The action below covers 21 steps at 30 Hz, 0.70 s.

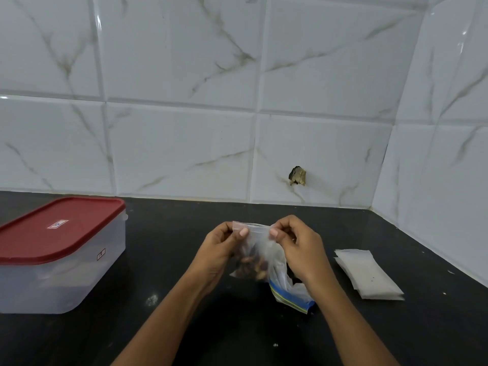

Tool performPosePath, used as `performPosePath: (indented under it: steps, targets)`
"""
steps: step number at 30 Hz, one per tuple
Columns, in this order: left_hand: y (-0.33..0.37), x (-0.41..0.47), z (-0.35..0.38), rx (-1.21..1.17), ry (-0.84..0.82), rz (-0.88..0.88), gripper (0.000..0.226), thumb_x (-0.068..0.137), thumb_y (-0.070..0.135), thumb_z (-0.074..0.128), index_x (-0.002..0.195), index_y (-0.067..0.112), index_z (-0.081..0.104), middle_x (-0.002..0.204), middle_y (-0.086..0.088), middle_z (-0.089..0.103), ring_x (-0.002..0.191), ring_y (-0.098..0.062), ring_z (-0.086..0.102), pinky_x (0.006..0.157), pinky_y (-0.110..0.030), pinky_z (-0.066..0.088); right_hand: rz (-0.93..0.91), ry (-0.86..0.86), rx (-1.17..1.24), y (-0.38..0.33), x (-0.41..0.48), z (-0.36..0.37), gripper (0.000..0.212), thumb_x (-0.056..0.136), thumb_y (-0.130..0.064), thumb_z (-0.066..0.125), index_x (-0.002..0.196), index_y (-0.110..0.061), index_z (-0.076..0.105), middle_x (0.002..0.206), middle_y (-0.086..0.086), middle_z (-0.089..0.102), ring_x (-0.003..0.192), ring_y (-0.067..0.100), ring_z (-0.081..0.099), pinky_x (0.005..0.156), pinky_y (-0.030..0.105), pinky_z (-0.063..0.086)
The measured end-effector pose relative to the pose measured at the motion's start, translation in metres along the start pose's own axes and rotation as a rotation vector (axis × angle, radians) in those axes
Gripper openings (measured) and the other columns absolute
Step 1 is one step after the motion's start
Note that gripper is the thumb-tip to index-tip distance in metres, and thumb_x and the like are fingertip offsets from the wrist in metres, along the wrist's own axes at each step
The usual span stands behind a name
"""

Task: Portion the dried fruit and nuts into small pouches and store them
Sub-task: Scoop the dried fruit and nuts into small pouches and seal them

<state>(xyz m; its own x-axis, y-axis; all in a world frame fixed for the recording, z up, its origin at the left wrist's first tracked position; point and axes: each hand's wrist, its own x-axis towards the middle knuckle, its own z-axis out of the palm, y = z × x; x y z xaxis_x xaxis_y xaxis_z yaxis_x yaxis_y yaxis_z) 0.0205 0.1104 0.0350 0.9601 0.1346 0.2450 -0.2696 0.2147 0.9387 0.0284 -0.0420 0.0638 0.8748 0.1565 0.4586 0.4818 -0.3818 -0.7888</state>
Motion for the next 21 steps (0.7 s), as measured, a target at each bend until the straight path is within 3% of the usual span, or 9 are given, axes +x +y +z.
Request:
performPosePath:
  steps: [3,6,9,12,16,21]
  targets:
    - [0.002,0.0,0.001,0.044,-0.028,0.027,0.007,0.087,0.006,0.056,0.088,0.001,0.06,0.073,-0.007,0.064,0.063,-0.012,0.062,0.058,-0.02,0.053,0.062,-0.035,0.104,0.004,0.001,0.003,0.012,0.092,-0.014,0.053,0.083,-0.017,0.059,0.084,0.001,0.065,0.083,0.013,0.061,0.067,0.011,0.044]
    - [0.005,0.0,-0.001,0.05,-0.004,0.05,0.008,0.088,0.006,0.055,0.084,0.002,0.06,0.069,-0.005,0.065,0.059,-0.009,0.063,0.053,-0.019,0.051,0.073,-0.081,0.216,0.003,0.001,0.005,0.002,0.087,-0.017,0.062,0.087,-0.016,0.063,0.081,-0.006,0.064,0.082,0.008,0.061,0.069,0.011,0.046]
    - [0.006,-0.001,-0.002,0.064,-0.03,0.039,0.009,0.088,0.009,0.055,0.084,0.005,0.062,0.071,-0.004,0.066,0.065,-0.012,0.063,0.055,-0.02,0.051,0.048,-0.066,0.243,0.004,0.001,0.006,0.006,0.084,-0.013,0.066,0.088,-0.01,0.065,0.077,-0.007,0.062,0.076,0.005,0.058,0.066,0.009,0.046]
    - [0.005,-0.001,-0.004,0.068,-0.049,0.014,0.008,0.085,0.016,0.058,0.086,0.008,0.062,0.079,-0.007,0.065,0.075,-0.017,0.063,0.062,-0.025,0.052,0.07,-0.054,0.28,0.006,0.002,0.007,0.007,0.086,-0.013,0.063,0.09,-0.007,0.066,0.079,-0.004,0.063,0.081,0.01,0.06,0.072,0.016,0.048]
    - [0.008,-0.003,-0.006,-0.009,-0.099,-0.012,0.021,0.073,0.023,0.063,0.085,0.006,0.061,0.079,-0.007,0.065,0.075,-0.018,0.064,0.064,-0.027,0.053,0.118,-0.071,0.32,0.007,0.001,0.011,0.008,0.088,-0.012,0.06,0.083,-0.016,0.064,0.081,-0.002,0.064,0.084,0.013,0.061,0.078,0.025,0.05]
    - [0.007,-0.003,-0.005,-0.149,-0.096,-0.071,0.036,0.075,0.021,0.062,0.1,-0.005,0.06,0.082,-0.012,0.067,0.071,-0.018,0.067,0.059,-0.028,0.055,0.151,-0.025,0.362,0.01,0.003,0.014,0.009,0.088,-0.008,0.06,0.081,-0.014,0.063,0.081,-0.004,0.063,0.084,0.014,0.06,0.081,0.03,0.05]
